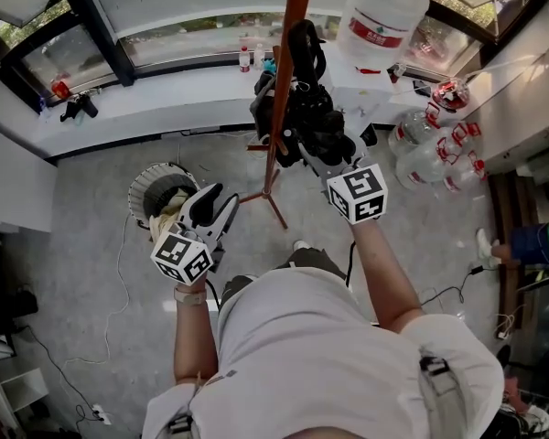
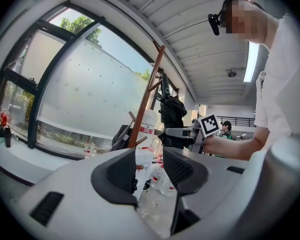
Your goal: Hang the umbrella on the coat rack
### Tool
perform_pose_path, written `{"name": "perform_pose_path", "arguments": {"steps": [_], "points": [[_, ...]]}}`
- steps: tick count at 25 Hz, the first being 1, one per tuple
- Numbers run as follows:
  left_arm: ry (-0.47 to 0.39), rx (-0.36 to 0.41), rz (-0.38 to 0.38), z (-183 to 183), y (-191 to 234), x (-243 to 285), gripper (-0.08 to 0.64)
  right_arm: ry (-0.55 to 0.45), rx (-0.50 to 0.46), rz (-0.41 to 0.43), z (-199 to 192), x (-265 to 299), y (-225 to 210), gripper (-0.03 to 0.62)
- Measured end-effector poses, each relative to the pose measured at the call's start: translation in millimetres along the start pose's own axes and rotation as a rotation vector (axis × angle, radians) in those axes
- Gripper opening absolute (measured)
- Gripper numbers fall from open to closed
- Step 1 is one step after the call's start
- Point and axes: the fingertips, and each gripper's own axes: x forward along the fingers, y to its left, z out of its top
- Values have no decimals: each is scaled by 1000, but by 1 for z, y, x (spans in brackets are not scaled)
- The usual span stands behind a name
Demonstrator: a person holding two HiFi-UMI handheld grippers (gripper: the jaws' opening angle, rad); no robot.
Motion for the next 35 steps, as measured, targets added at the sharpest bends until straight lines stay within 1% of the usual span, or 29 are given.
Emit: {"name": "perform_pose_path", "arguments": {"steps": [4, 9, 19, 24, 29, 35], "points": [[-6, -17, 15, -1, 4, -4, 153, -1, -6, -26, 0, 7, -2, 282], [-3, -27, 33, -6, 6, -8, 153, 14, -42, -121, 0, 11, -9, 282], [-20, -33, 62, -5, 18, -20, 153, 54, -70, -255, -2, 22, -16, 284], [-23, -36, 66, -11, 17, -23, 153, 67, -66, -284, -2, 24, -18, 282], [-21, -41, 72, -9, 20, -25, 153, 97, -48, -301, -8, 30, -24, 282], [-14, -47, 83, -13, 20, -28, 153, 88, -44, -318, -14, 32, -25, 283]]}}
